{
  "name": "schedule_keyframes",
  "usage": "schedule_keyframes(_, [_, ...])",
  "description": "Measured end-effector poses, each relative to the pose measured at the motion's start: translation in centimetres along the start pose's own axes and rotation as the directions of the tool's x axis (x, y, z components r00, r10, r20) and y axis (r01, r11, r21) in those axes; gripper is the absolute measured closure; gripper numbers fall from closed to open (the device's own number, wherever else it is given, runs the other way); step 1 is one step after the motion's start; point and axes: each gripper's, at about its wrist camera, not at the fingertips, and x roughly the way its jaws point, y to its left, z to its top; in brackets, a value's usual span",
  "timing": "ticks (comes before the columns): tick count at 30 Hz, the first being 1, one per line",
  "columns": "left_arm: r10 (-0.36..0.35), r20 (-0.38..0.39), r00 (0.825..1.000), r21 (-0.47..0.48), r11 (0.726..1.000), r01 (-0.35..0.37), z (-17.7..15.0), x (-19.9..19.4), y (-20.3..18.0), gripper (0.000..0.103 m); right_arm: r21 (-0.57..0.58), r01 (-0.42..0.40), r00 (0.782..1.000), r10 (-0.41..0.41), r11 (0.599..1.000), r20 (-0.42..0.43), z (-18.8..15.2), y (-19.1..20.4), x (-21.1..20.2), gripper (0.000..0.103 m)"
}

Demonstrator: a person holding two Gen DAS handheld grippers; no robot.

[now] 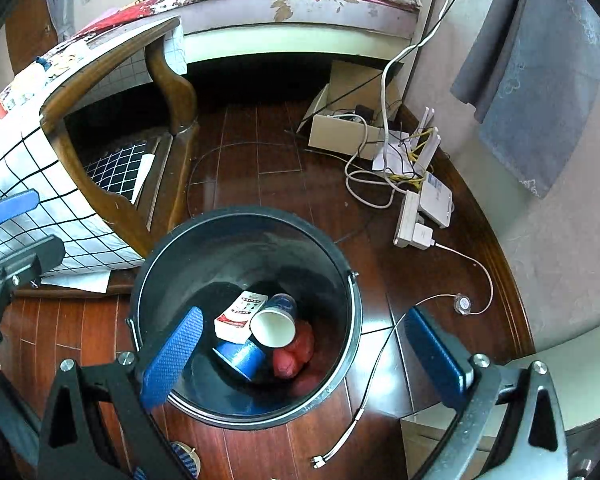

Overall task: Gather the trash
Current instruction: 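Carry the blue cup and milk carton over the bin and release both, then move both tools back toward the table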

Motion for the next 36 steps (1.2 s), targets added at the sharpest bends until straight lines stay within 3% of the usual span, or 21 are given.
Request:
schedule_keyframes(14, [0.029, 0.057, 0.998, -0.035, 0.999, -0.027, 0.8, -2.3, 1.6, 0.000, 0.044, -0.033, 0.994, 0.028, 0.998, 0.101, 1.6, 2.0, -4.0, 0.001])
schedule_keyframes(21, [0.051, 0.099, 0.994, -0.091, 0.995, -0.042, 1.0, -4.4, 3.8, 0.000, 0.003, -0.055, 0.988, 0.054, 0.998, 0.142, 2.8, 4.6, -5.2, 0.001])
schedule_keyframes(28, [0.109, 0.146, 0.983, -0.148, 0.985, -0.087, 1.1, -7.3, 7.1, 0.000, -0.027, -0.116, 0.970, 0.119, 0.993, 0.214, 5.1, 7.9, -6.6, 0.001])
schedule_keyframes(36, [0.213, 0.175, 0.961, -0.252, 0.954, -0.165, 0.3, -10.5, 12.8, 0.000, -0.063, -0.193, 0.935, 0.203, 0.979, 0.292, 8.5, 13.6, -8.1, 0.001])
